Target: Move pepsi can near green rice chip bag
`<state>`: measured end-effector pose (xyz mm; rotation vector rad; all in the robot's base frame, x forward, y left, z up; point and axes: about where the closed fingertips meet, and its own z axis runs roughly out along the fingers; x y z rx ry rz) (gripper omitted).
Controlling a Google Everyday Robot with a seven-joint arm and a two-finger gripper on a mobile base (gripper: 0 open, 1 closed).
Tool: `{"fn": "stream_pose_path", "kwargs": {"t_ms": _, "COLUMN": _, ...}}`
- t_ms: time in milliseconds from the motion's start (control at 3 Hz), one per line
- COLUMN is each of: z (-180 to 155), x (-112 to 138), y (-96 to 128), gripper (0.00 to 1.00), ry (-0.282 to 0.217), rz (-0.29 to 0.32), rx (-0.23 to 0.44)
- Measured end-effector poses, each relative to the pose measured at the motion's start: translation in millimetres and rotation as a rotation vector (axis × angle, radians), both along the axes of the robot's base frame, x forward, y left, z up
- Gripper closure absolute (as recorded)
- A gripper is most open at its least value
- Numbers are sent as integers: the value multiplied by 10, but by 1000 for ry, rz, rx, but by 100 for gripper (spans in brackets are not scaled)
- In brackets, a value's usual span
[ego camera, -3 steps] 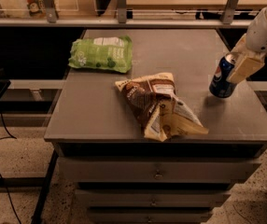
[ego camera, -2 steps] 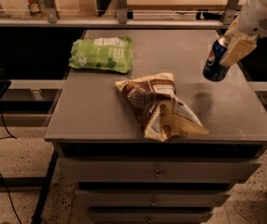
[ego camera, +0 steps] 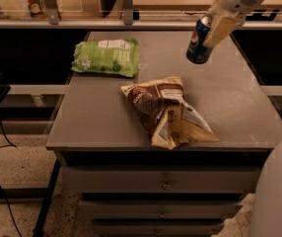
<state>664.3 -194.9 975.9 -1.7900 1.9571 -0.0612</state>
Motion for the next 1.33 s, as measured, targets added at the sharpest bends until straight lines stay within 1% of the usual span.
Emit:
{"fn": "stream_pose_path", "kwargs": {"t_ms": 333, "z": -134, "x": 99, "y": 455, "gripper": 100, "ry": -4, "rz": 61, "rx": 17}}
{"fn": "stream_pose_path", "kwargs": {"t_ms": 667, "z": -316, "x": 115, "y": 868, "gripper": 100, "ry": -4, "rz": 116, "rx": 11}}
{"fn": "stream_pose_path", "kwargs": {"t_ms": 1000, "z": -507, "x": 184, "y": 1158, "gripper": 100, "ry": 8, "rz": 144, "rx": 2}}
{"fn": "stream_pose_path", "kwargs": {"t_ms": 1333, "z": -612, "x": 290, "y": 1354, "gripper": 100, "ry": 20, "rz": 160, "rx": -11}}
